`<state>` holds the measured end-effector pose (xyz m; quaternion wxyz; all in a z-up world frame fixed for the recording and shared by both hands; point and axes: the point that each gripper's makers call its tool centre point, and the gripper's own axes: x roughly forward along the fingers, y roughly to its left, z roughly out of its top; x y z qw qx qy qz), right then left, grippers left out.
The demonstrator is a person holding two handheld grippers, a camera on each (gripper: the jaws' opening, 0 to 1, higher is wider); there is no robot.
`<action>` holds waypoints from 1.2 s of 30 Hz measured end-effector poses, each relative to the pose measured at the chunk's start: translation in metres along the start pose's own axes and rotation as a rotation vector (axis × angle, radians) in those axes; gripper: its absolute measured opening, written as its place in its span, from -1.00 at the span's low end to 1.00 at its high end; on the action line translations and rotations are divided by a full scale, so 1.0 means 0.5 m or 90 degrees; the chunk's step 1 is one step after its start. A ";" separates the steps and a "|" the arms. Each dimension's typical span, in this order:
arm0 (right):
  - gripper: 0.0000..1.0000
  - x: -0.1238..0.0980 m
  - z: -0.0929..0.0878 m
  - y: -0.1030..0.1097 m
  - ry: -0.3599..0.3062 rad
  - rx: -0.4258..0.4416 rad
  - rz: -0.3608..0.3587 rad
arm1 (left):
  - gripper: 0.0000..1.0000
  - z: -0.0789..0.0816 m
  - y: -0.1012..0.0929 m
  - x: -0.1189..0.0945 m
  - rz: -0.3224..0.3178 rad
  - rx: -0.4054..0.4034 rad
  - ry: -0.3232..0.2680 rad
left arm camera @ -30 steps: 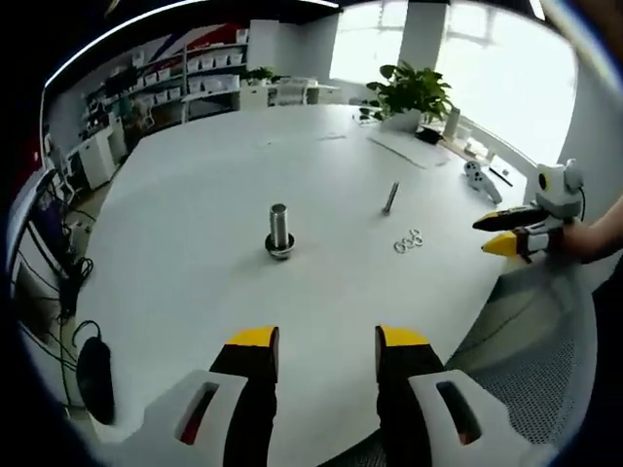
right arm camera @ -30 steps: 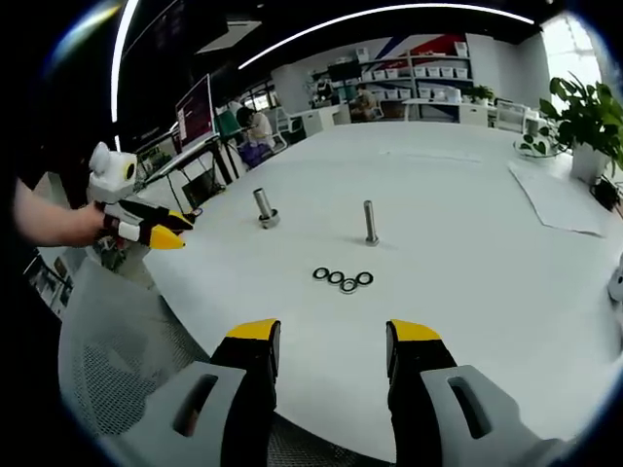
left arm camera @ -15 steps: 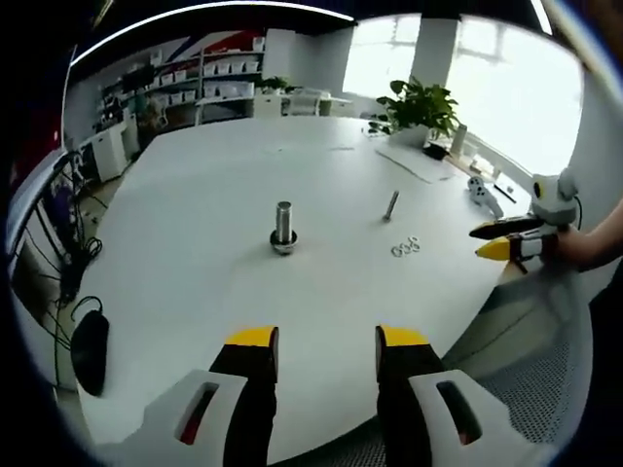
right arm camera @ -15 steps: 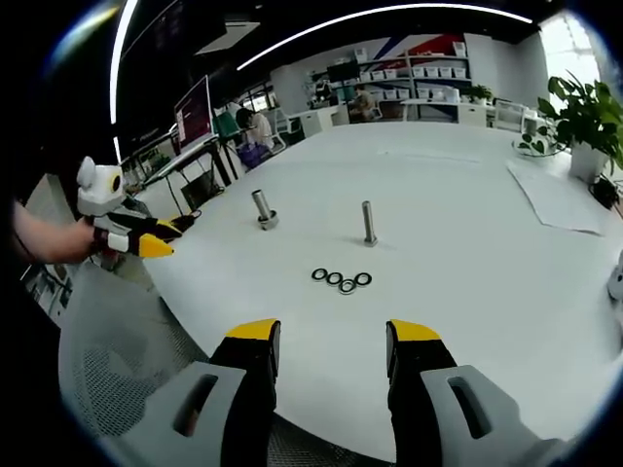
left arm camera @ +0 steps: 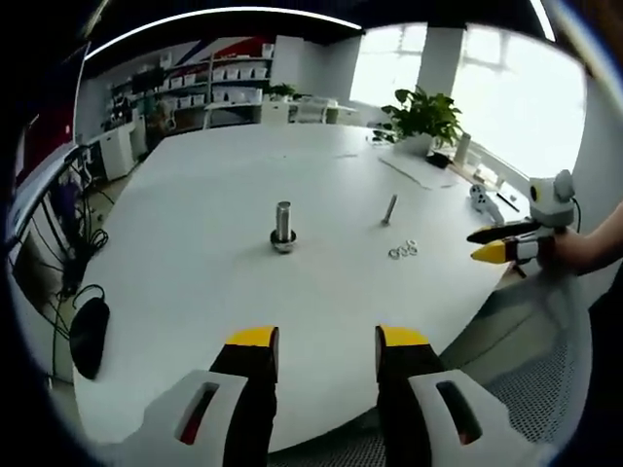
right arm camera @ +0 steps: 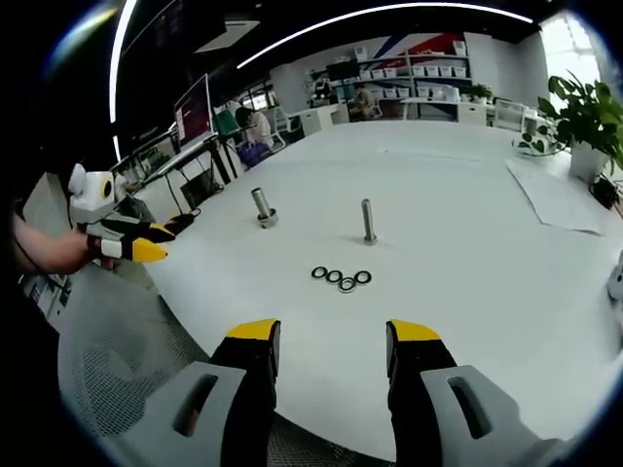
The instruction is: Place the washer onto the threaded stud by aligning its center hole with the stud, sliding it down to the base, and recovering from edge contact or off-axis alignment until the washer reaches the visible bottom stop.
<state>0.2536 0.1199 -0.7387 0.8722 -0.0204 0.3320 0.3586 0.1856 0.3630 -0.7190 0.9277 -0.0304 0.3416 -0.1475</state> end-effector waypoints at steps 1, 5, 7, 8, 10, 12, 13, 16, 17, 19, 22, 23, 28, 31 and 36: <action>-0.07 0.000 0.000 0.000 0.000 0.000 0.001 | -0.25 0.000 0.001 -0.001 0.001 -0.002 -0.002; -0.07 0.001 -0.002 0.000 0.003 -0.001 0.000 | -0.25 0.001 0.011 -0.005 0.011 -0.005 -0.010; -0.07 0.001 -0.002 0.000 0.003 -0.001 0.000 | -0.26 -0.001 0.013 -0.005 0.014 -0.008 -0.011; -0.07 0.001 -0.002 0.000 0.004 -0.001 0.000 | -0.26 -0.004 0.015 -0.004 0.016 -0.007 -0.010; -0.07 0.000 -0.002 0.000 0.004 -0.001 -0.001 | -0.27 -0.008 0.018 -0.003 0.020 -0.004 -0.007; -0.07 0.000 -0.003 0.000 0.005 -0.001 -0.001 | -0.28 -0.010 0.017 -0.002 0.021 0.005 -0.006; -0.07 0.001 -0.003 0.000 0.005 -0.002 -0.001 | -0.28 -0.010 0.016 -0.003 0.021 0.010 -0.006; -0.07 0.002 -0.005 0.002 0.008 -0.003 0.002 | -0.30 -0.009 0.015 -0.001 0.022 0.026 -0.010; -0.07 0.002 -0.005 0.002 0.009 -0.004 0.003 | -0.30 -0.009 0.014 -0.001 0.021 0.028 -0.011; -0.07 0.002 -0.006 0.002 0.011 -0.004 0.003 | -0.31 -0.010 0.013 0.001 0.019 0.029 -0.012; -0.07 0.002 -0.007 0.003 0.013 -0.005 0.003 | -0.32 -0.010 0.012 0.001 0.018 0.036 -0.012; -0.07 0.002 -0.008 0.004 0.014 -0.006 0.004 | -0.32 -0.011 0.015 0.000 0.018 0.035 -0.012; -0.07 0.002 -0.007 0.004 0.013 -0.005 0.004 | -0.32 -0.016 0.027 -0.003 0.021 0.012 -0.018; -0.07 0.003 -0.008 0.004 0.015 -0.006 0.005 | -0.32 -0.014 0.021 -0.001 0.016 0.018 -0.023; -0.07 0.003 -0.009 0.004 0.016 -0.006 0.005 | -0.33 -0.017 0.015 0.002 0.009 0.025 -0.021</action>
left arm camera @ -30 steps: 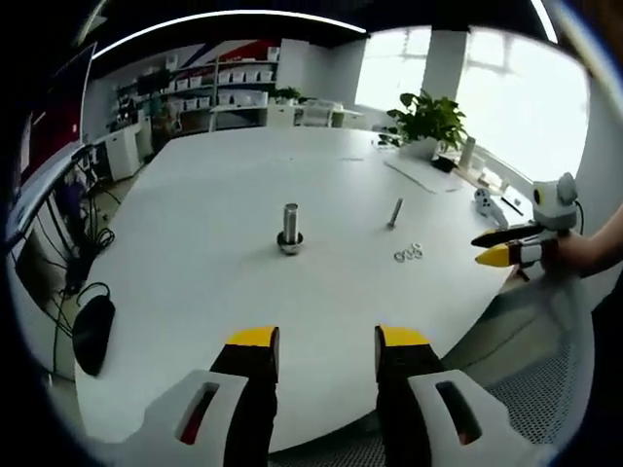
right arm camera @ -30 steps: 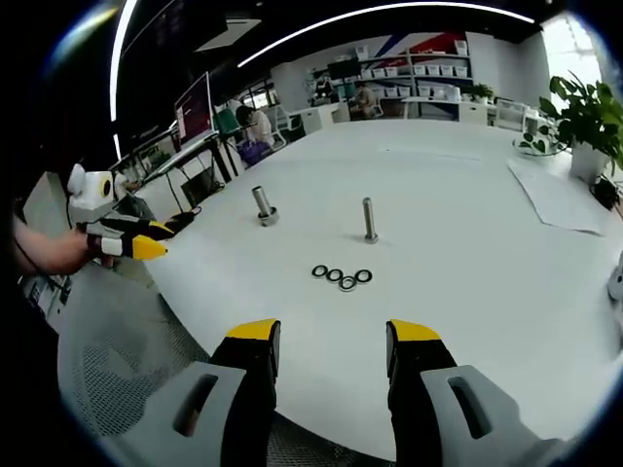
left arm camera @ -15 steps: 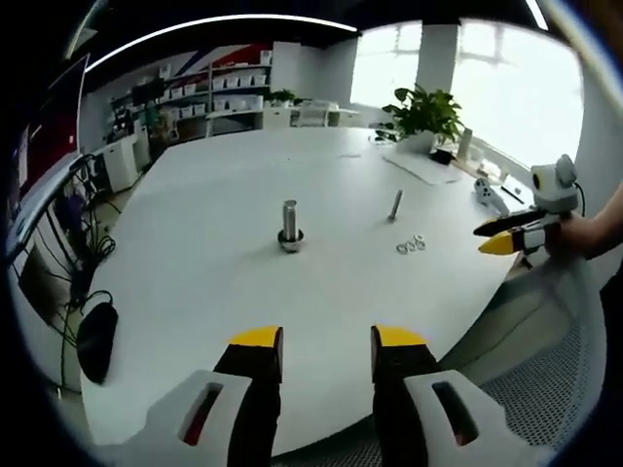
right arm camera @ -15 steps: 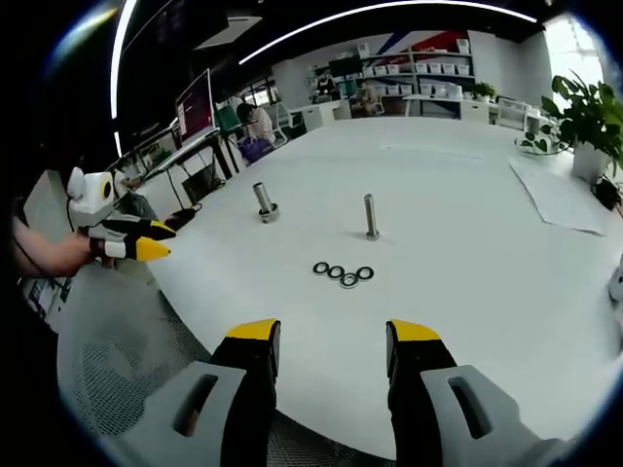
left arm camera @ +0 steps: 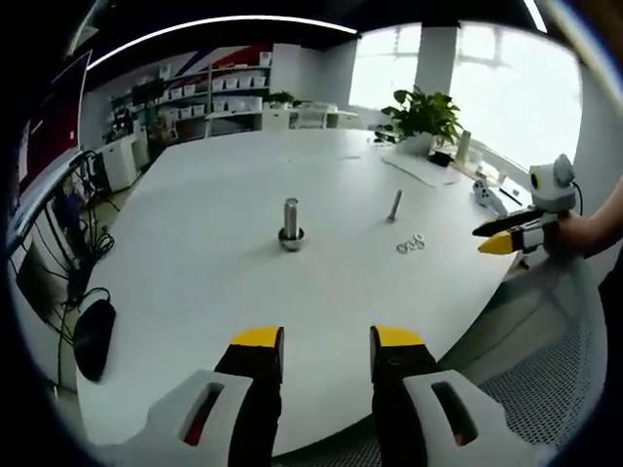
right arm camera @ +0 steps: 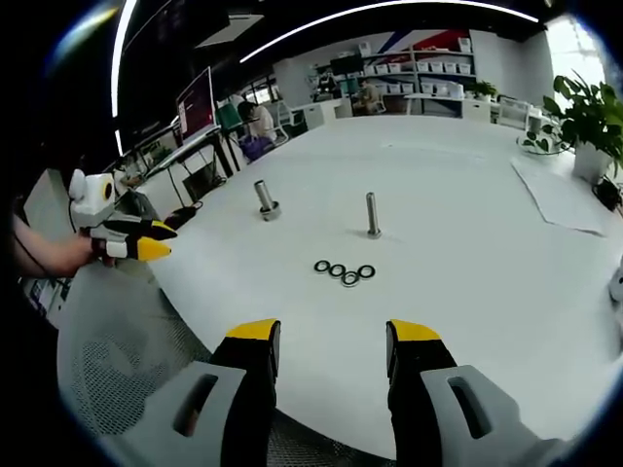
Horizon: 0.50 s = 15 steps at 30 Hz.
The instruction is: Place the washer onto the threaded stud by aligning its center hole with the stud, sliding it down to the base, and recovering from edge contact or off-axis alignment until the washer reaches the visible bottom stop.
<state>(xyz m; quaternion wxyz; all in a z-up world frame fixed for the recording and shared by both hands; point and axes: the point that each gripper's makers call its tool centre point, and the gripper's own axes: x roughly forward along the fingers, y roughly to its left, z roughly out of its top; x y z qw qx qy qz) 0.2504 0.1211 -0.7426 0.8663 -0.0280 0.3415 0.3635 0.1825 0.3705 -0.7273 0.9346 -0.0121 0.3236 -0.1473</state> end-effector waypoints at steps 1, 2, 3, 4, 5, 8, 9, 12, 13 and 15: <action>-0.07 0.000 0.000 0.000 0.000 0.000 0.000 | -0.34 0.001 0.001 0.000 0.000 0.000 -0.005; -0.07 0.000 0.000 0.000 -0.001 0.000 -0.001 | -0.34 0.002 0.002 0.000 0.001 -0.001 -0.006; -0.07 0.001 0.000 -0.002 -0.001 0.000 -0.001 | -0.35 0.001 0.003 0.001 0.001 -0.003 -0.006; -0.07 0.001 -0.001 -0.002 -0.001 0.001 -0.002 | -0.35 0.001 0.003 0.001 0.000 -0.005 -0.006; -0.07 0.001 -0.001 -0.003 0.000 0.001 -0.003 | -0.35 0.001 0.001 0.001 -0.002 -0.007 -0.007; -0.07 0.001 -0.001 -0.002 0.000 0.002 -0.003 | -0.36 -0.002 0.002 0.002 -0.001 -0.005 -0.003; -0.07 0.001 -0.001 -0.002 0.000 0.002 -0.002 | -0.36 -0.002 0.001 0.003 -0.002 -0.007 -0.001; -0.07 0.001 -0.001 -0.002 0.000 0.002 -0.002 | -0.37 -0.005 0.003 0.003 0.001 -0.009 0.004; -0.07 0.001 0.000 -0.002 -0.001 0.003 -0.003 | -0.37 -0.005 0.005 0.003 0.003 -0.009 0.003; -0.07 0.000 0.001 -0.002 -0.002 0.004 -0.004 | -0.37 -0.004 0.005 0.002 0.002 -0.016 0.000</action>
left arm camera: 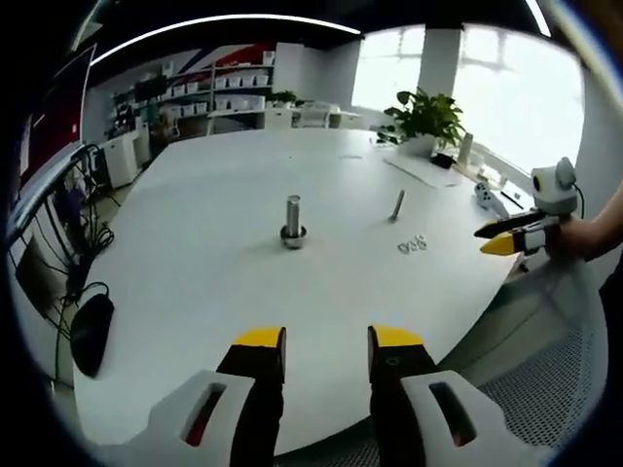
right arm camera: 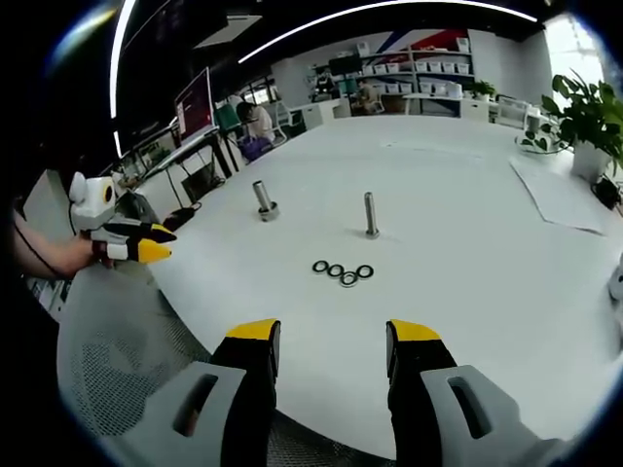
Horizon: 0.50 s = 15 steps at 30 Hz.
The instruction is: Place the washer onto the threaded stud by aligning its center hole with the stud, sliding it down to the base, and recovering from edge contact or off-axis alignment until the washer reaches the visible bottom stop.
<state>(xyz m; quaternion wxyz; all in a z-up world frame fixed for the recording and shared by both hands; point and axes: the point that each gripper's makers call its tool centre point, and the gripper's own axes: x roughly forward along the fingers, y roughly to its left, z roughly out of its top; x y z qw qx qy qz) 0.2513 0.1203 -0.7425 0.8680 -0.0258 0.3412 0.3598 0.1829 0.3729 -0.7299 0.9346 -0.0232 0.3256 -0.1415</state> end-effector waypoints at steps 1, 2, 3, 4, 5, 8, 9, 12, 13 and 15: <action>-0.07 0.000 0.000 0.000 0.000 0.001 -0.001 | -0.37 0.000 0.000 0.000 -0.001 -0.002 0.001; -0.07 0.000 0.000 -0.001 0.000 0.001 -0.001 | -0.37 0.001 -0.002 0.000 -0.004 -0.004 -0.001; -0.07 0.000 0.000 -0.001 -0.001 0.000 -0.001 | -0.37 0.001 -0.002 0.000 -0.005 -0.004 -0.001; -0.07 0.000 0.000 -0.001 -0.001 0.001 -0.002 | -0.38 0.000 0.000 0.000 -0.003 0.000 -0.001; -0.07 0.001 0.000 -0.001 -0.001 0.001 -0.002 | -0.38 0.000 0.000 0.000 -0.004 0.001 -0.001; -0.07 0.001 0.000 0.000 -0.001 0.000 0.000 | -0.39 -0.004 -0.004 0.002 -0.009 0.001 0.007; -0.07 0.001 0.001 0.000 -0.002 0.001 0.000 | -0.39 -0.006 -0.007 0.002 -0.013 0.003 0.010; -0.07 0.000 0.002 0.000 -0.003 0.001 -0.001 | -0.39 -0.009 -0.009 0.004 -0.015 0.007 0.018; -0.07 0.001 0.002 -0.001 -0.004 0.002 -0.002 | -0.39 -0.011 -0.010 0.004 -0.017 0.004 0.020; -0.07 0.000 0.002 0.000 -0.003 0.003 -0.001 | -0.39 -0.011 -0.012 0.005 -0.020 0.004 0.021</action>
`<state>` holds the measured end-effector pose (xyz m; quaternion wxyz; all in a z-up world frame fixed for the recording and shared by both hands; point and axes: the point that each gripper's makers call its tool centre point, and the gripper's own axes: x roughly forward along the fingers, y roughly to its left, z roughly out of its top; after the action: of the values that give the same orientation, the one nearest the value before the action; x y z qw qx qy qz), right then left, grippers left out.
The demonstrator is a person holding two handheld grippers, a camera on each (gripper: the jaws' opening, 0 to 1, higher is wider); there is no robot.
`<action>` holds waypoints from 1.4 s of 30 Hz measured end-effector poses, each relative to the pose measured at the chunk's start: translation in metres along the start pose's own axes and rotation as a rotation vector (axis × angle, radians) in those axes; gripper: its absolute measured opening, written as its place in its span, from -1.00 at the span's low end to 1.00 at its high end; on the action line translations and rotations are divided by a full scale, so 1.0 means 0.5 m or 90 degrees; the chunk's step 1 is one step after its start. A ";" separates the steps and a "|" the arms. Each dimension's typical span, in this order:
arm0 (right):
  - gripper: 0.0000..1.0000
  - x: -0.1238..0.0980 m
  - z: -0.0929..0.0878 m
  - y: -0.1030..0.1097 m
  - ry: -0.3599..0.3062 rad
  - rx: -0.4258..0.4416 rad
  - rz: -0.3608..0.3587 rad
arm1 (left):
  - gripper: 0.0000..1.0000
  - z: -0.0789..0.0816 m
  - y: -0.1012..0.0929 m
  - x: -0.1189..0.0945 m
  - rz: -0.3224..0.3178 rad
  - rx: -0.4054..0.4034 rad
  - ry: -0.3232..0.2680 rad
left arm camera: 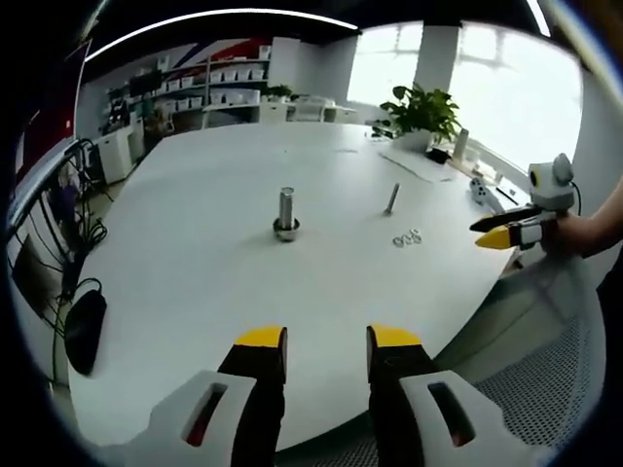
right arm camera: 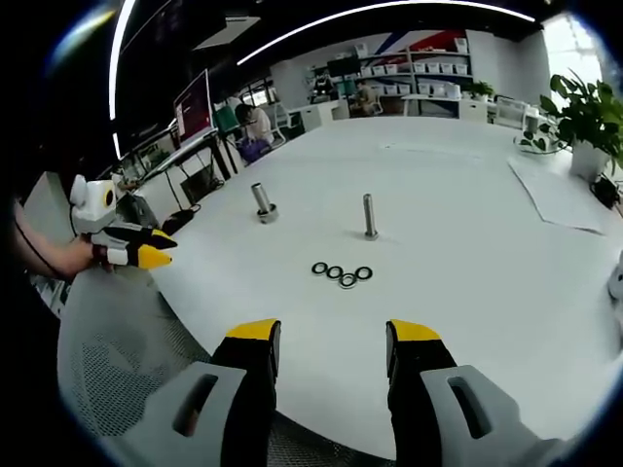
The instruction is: Place the washer onto the threaded stud by aligning its center hole with the stud, sliding it down to the base, and recovering from edge contact or off-axis alignment until the washer reaches the visible bottom stop.
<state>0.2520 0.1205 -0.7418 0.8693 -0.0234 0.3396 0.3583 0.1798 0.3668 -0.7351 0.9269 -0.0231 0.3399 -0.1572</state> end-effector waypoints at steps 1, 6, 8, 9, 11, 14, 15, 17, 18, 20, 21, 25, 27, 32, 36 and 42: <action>-0.07 0.000 0.000 0.000 0.000 -0.001 0.000 | -0.39 0.000 -0.001 0.000 -0.002 0.001 0.000; -0.07 -0.001 0.001 0.002 -0.001 -0.001 0.001 | -0.39 -0.003 -0.007 0.002 -0.010 0.008 0.006; -0.07 0.001 -0.001 0.001 0.001 -0.002 0.001 | -0.38 -0.003 -0.011 0.002 -0.015 0.010 0.006; -0.07 0.001 -0.002 0.001 0.001 -0.002 0.002 | -0.38 -0.005 -0.012 0.003 -0.016 0.013 0.010; -0.07 0.001 -0.001 0.001 0.001 -0.001 0.001 | -0.38 -0.006 -0.014 0.003 -0.019 0.013 0.012; -0.07 0.000 -0.001 0.003 0.003 -0.002 0.003 | -0.38 -0.007 -0.016 0.004 -0.022 0.016 0.013; -0.07 0.001 -0.002 0.002 0.004 -0.002 0.003 | -0.38 -0.007 -0.016 0.004 -0.022 0.015 0.014; -0.07 0.002 -0.003 0.002 0.005 -0.002 0.003 | -0.38 -0.008 -0.016 0.004 -0.022 0.015 0.014; -0.08 0.002 -0.003 0.002 0.005 -0.001 0.002 | -0.38 -0.008 -0.016 0.003 -0.022 0.014 0.014; -0.08 0.002 -0.004 0.000 0.006 0.001 0.002 | -0.38 -0.008 -0.017 0.004 -0.024 0.012 0.015; -0.08 0.002 -0.004 0.000 0.006 0.001 0.001 | -0.38 -0.009 -0.016 0.004 -0.024 0.012 0.016; -0.08 0.002 -0.005 0.000 0.007 0.001 0.001 | -0.37 -0.010 -0.017 0.004 -0.026 0.010 0.018; -0.08 0.002 -0.005 0.000 0.007 0.001 0.001 | -0.37 -0.011 -0.017 0.004 -0.026 0.011 0.019; -0.08 0.001 -0.004 0.001 0.008 0.003 0.000 | -0.36 -0.007 -0.014 0.002 -0.025 0.004 0.009; -0.07 0.002 -0.006 0.001 0.010 0.006 0.001 | -0.33 -0.005 -0.016 0.002 -0.029 -0.002 0.004; -0.06 0.004 -0.012 0.002 0.023 0.000 0.002 | -0.34 -0.006 -0.013 0.003 -0.025 0.000 0.006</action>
<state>0.2489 0.1207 -0.7474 0.8624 -0.0292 0.3554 0.3594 0.1770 0.3603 -0.7372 0.9221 -0.0290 0.3435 -0.1759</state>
